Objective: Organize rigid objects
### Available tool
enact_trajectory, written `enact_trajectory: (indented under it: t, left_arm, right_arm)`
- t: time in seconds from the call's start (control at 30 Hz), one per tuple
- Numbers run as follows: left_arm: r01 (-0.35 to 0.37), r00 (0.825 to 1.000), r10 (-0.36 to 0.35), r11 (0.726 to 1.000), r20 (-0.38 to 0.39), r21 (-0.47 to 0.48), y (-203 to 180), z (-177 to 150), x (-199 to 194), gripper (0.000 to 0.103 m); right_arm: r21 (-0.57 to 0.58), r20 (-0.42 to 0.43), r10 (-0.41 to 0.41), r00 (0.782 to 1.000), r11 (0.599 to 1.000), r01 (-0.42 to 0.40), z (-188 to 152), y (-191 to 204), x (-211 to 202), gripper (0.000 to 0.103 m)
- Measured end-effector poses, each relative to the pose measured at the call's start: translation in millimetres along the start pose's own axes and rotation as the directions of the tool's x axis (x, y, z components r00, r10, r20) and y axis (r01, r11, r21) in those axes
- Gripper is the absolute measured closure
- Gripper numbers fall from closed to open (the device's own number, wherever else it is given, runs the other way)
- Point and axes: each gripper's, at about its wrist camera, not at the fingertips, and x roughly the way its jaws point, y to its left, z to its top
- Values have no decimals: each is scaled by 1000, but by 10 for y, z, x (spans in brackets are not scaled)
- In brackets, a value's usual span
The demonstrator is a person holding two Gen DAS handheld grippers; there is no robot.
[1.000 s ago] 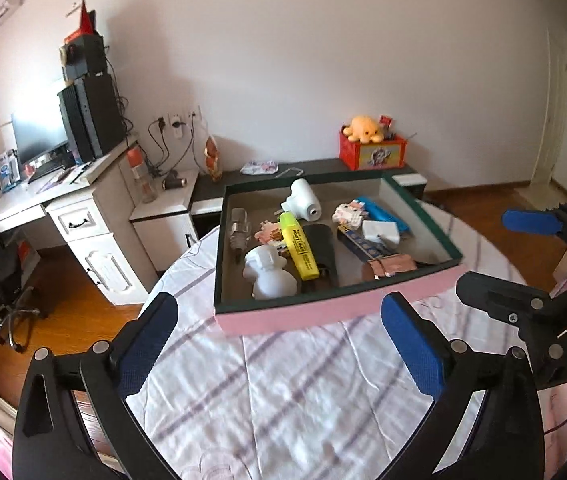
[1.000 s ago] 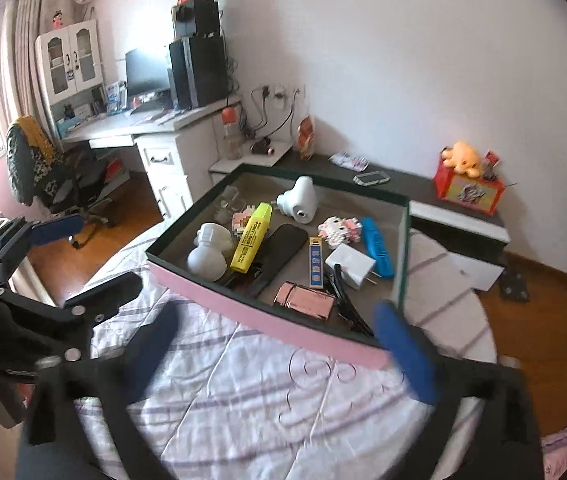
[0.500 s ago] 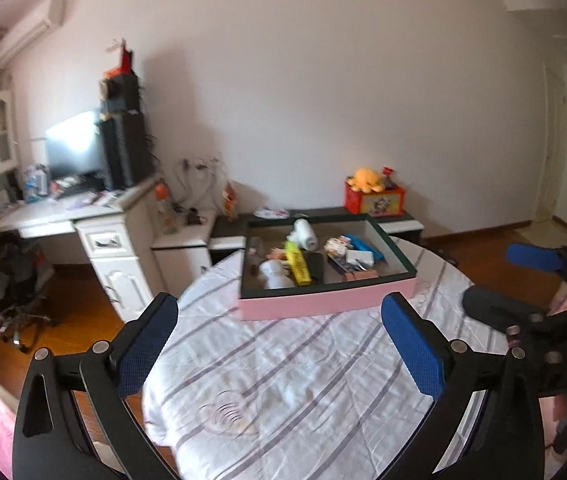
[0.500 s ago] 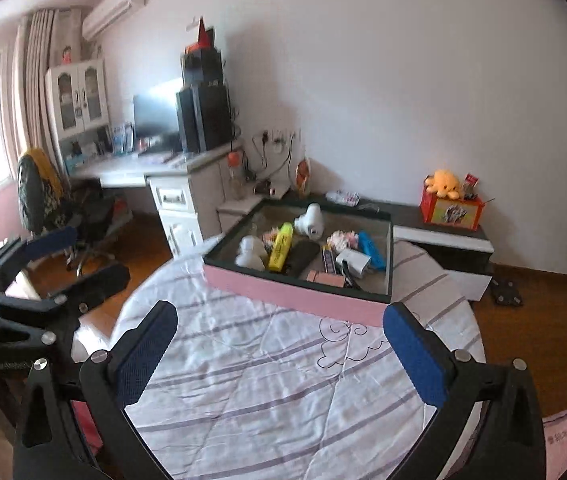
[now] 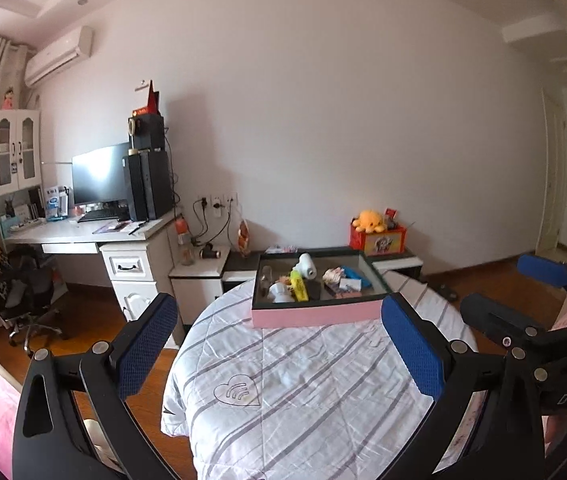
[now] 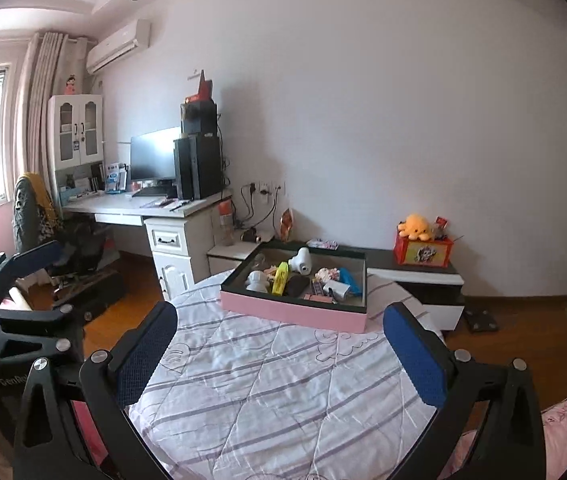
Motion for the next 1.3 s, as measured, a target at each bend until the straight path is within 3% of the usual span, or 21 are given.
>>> enact_trajectory:
  t: [0.17,0.6,0.93,1.3]
  left_arm:
    - [-39,999,38,999,32,33,-71,-49,-282,0]
    - [-54,984,49,998,169,23,-89,-105,-993,0]
    - [-53,969,50,999,243,4,-61,-181,-1059,0]
    - [-60,968,58,998,243,-2,-23,-236,-1018,0]
  right_arm:
    - [-11,57,-32,998,999,32,-35,61,-314,0]
    - [-24,171,-70,983,997,75,-102,232,-969,0]
    - [-36,222,-94,971,994,104,-127,290,-1076,0]
    - [-36,227,-95,969,994,106,-192,322,-1029,0]
